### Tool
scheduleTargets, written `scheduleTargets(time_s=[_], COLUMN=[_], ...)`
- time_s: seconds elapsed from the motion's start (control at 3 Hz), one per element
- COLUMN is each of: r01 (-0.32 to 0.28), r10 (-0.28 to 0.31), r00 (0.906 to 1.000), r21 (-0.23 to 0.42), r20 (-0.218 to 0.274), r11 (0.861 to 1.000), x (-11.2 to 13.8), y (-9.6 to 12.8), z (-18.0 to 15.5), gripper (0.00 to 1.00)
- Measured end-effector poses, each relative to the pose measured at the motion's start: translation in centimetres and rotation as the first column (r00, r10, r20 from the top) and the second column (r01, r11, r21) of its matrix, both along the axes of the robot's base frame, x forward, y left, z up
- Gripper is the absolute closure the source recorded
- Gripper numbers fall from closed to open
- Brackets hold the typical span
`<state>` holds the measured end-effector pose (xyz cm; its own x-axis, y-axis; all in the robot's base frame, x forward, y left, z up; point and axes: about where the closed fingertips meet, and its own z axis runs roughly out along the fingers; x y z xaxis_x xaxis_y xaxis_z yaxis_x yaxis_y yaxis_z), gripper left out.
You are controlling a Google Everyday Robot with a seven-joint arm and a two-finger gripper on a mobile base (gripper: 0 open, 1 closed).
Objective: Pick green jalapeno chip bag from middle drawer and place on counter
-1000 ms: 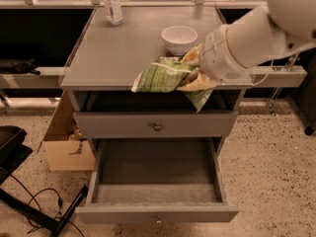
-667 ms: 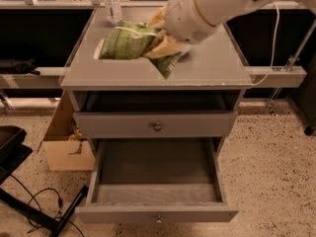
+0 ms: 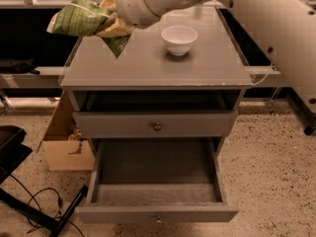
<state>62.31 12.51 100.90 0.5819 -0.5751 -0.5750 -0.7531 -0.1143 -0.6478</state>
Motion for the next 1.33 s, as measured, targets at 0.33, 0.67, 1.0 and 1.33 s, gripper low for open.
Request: scheduleTargets(time_s=[0.33,0.67,1.0,1.33], r01=[-0.014,0.007,0.009,0.009], r10=[0.015,0.003,0.001,0.001], r00=[0.9997,0.9960,0.9958,0.9958], r21=[0.058,0.108,0.111,0.111], r20=[-0.018,-0.090,-0.092,-0.092], r11=[0.998,0.994,0.994,0.994], x=[4.7,10.6,10.9,10.9], y=[3.8,6.1,6.0,6.0], z=[-2.6,-7.3,-7.4,-7.4], gripper=[1.00,0.98,0.68,0.45])
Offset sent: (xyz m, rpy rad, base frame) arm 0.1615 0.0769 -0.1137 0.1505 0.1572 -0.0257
